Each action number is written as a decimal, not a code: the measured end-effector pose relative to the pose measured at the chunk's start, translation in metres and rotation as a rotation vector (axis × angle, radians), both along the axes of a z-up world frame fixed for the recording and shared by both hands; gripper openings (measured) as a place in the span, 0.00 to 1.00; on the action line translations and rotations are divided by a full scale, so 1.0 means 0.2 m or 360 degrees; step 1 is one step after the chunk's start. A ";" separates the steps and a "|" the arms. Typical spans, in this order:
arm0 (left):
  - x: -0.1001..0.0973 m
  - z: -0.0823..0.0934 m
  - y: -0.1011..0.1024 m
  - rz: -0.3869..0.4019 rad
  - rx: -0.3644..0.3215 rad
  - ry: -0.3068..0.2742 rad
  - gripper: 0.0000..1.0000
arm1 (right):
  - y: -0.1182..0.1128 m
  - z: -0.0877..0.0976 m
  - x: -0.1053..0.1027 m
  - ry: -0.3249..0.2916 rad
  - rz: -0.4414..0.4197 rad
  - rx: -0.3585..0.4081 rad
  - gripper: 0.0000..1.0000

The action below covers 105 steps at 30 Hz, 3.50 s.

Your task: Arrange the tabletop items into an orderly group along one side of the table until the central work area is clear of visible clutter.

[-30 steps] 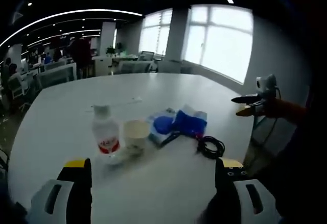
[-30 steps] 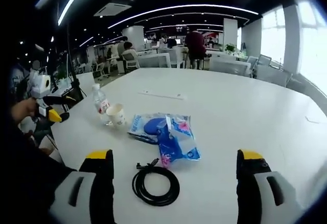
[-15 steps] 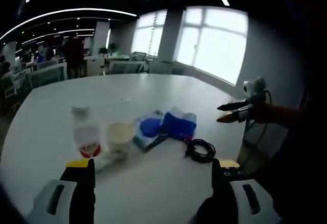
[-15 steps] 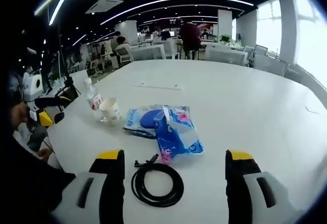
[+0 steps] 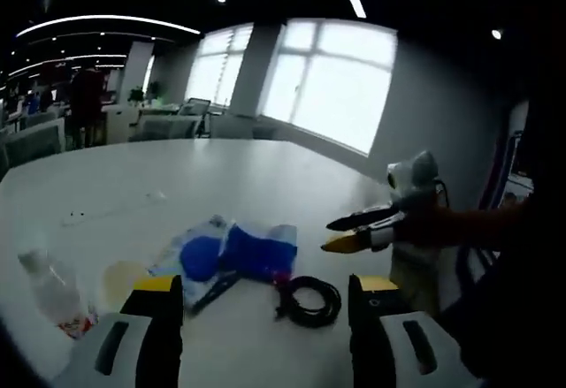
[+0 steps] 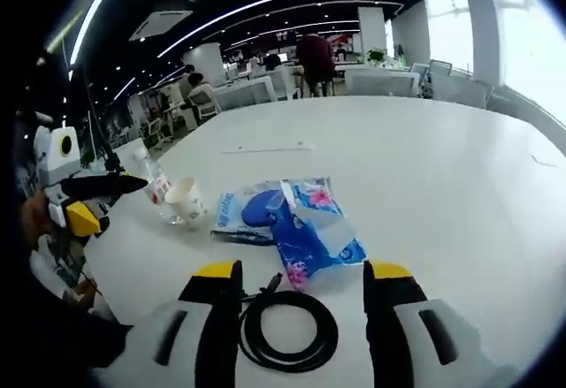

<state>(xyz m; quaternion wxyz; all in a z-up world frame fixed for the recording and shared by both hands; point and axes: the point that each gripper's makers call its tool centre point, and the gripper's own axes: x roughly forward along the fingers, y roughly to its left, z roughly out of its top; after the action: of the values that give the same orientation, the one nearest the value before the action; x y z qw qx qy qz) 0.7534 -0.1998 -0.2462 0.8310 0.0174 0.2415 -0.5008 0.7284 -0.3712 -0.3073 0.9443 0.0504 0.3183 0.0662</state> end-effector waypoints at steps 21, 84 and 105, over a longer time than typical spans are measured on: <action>0.41 -0.16 -0.43 -0.0097 0.0152 -0.0002 0.47 | -0.08 -0.15 0.09 0.0138 -0.0192 0.0084 0.29; 0.33 -0.36 -0.61 -0.0351 0.0452 0.0067 0.00 | -0.28 -0.07 0.08 0.0093 -0.0519 0.0132 0.00; 0.24 -0.23 -0.84 -0.0178 0.0202 0.0128 0.00 | -0.60 0.07 0.19 -0.0007 -0.0287 -0.0076 0.00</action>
<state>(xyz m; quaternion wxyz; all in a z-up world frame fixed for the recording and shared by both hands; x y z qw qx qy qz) 0.8020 -0.3671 -0.2927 0.7886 0.0632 0.3044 -0.5305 0.7665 -0.4909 -0.2940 0.9481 0.0562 0.3119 -0.0265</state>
